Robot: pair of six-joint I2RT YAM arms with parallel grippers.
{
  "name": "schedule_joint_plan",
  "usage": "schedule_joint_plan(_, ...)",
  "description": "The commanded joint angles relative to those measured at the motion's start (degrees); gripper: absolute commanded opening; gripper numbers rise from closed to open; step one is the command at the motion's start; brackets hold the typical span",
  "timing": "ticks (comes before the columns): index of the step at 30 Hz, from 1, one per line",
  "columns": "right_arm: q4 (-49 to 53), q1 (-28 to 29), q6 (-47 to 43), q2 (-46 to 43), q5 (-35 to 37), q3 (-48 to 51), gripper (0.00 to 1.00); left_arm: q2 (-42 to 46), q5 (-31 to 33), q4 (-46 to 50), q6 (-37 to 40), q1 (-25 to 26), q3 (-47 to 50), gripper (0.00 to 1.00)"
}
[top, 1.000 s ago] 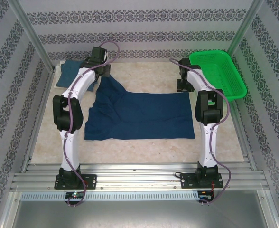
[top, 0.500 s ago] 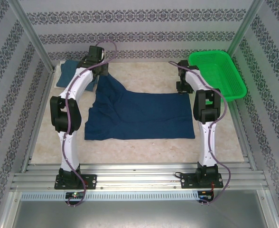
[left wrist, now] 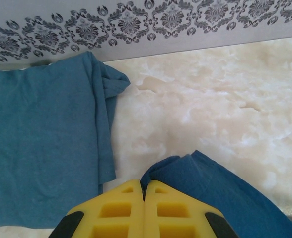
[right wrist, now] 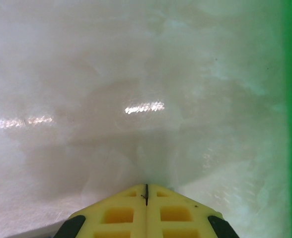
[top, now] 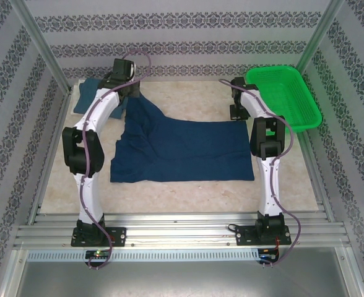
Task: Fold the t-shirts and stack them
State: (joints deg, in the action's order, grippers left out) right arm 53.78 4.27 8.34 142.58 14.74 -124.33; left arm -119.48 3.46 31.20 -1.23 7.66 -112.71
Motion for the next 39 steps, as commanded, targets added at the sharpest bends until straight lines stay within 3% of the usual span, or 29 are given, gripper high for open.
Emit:
schedule_joint_plan(1, -3.93, 0.12, -0.25, -6.60, 1.31, 5.39, 0.00, 4.77, -0.12, -4.35, 1.61, -1.50, 2.41, 0.00)
schedule_joint_plan(14, -12.61, -0.25, 0.72, -16.84, 0.02, 17.70, 0.00, 10.23, -2.62, -9.37, 1.23, -2.57, 9.43, 0.00)
schedule_joint_plan(15, -11.48, -0.41, 0.55, -15.53, -1.45, 16.40, 0.02, 9.94, -3.14, -9.21, 1.23, -2.59, 9.24, 0.00)
schedule_joint_plan(17, -6.59, -0.24, 0.60, -11.81, -1.92, 11.23, 0.30, 8.80, -4.37, -8.13, 0.91, -2.57, 8.26, 0.00)
schedule_joint_plan(18, -5.46, -0.07, 0.48, -10.25, -2.43, 9.51, 0.38, 8.17, -5.04, -7.92, 0.82, -2.56, 7.99, 0.00)
schedule_joint_plan(20, -4.38, 0.21, 0.71, -7.92, -3.23, 7.27, 0.43, 7.30, -6.01, -7.41, 0.58, -2.56, 7.53, 0.00)
schedule_joint_plan(30, -0.22, 0.29, 0.82, -0.67, -2.10, -0.30, 0.44, 6.54, -6.07, -7.45, 0.97, -2.56, 7.74, 0.00)
schedule_joint_plan(39, 3.00, 0.30, 0.19, 1.88, -3.18, -2.43, 0.37, 6.27, -5.97, -7.91, 1.08, -2.56, 8.38, 0.00)
